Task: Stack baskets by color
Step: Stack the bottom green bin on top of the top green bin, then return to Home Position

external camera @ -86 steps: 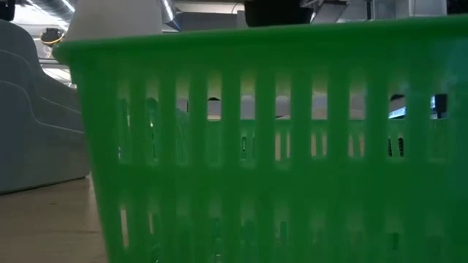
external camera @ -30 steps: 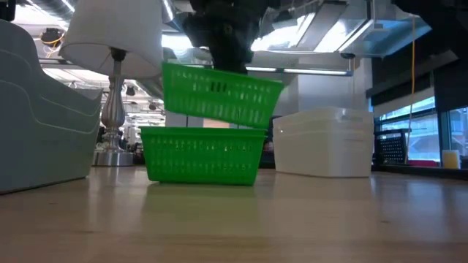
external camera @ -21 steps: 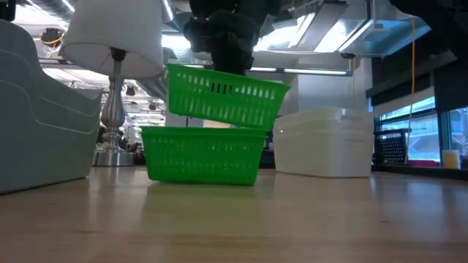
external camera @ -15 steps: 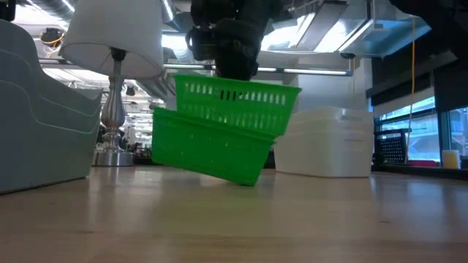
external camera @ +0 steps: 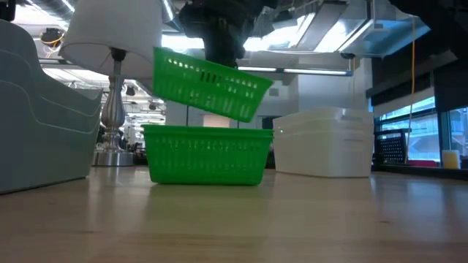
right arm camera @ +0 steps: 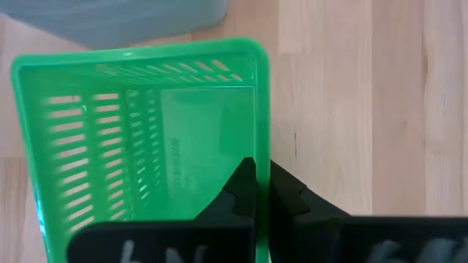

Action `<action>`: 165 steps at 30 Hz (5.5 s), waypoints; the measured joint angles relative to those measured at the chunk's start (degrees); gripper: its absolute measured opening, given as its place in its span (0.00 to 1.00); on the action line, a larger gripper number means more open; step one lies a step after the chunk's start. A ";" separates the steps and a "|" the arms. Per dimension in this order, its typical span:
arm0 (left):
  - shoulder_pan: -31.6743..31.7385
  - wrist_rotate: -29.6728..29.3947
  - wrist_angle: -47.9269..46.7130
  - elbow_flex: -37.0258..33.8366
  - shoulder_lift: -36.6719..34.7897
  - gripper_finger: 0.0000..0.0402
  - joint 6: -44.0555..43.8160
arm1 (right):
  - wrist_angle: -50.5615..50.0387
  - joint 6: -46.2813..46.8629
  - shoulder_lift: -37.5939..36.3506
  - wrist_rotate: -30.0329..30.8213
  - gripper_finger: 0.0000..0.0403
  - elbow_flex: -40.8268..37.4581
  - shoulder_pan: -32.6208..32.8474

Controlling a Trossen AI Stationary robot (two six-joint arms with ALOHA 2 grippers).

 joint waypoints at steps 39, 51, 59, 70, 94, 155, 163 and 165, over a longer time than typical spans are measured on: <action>-0.01 2.47 -0.27 0.00 0.02 0.10 0.77 | -6.64 4.79 1.56 -14.43 0.24 5.68 -0.11; 0.00 3.76 -1.57 0.00 -0.04 0.01 3.50 | -10.28 0.80 -1.20 -6.81 0.02 15.82 3.08; -0.03 7.74 0.28 0.00 -5.67 0.00 0.06 | -15.82 -1.48 -11.20 -3.31 0.01 15.87 4.56; -2.61 11.94 10.39 0.02 -17.33 0.00 5.26 | -2.44 0.29 -27.19 0.04 0.00 -1.22 10.27; -5.51 16.68 31.45 -20.39 -42.28 0.00 15.81 | 31.71 12.06 -64.22 7.57 0.00 -52.29 13.07; -5.49 22.88 48.53 -40.89 -48.87 0.00 33.67 | 65.49 18.02 -123.35 3.98 0.00 -118.09 13.11; -5.49 22.89 53.84 -47.51 -48.87 0.00 33.44 | 65.05 16.28 -123.78 3.89 0.00 -118.07 13.11; -5.49 22.70 55.87 -49.35 -48.87 0.00 33.24 | 65.03 16.24 -123.78 3.71 0.00 -118.07 13.10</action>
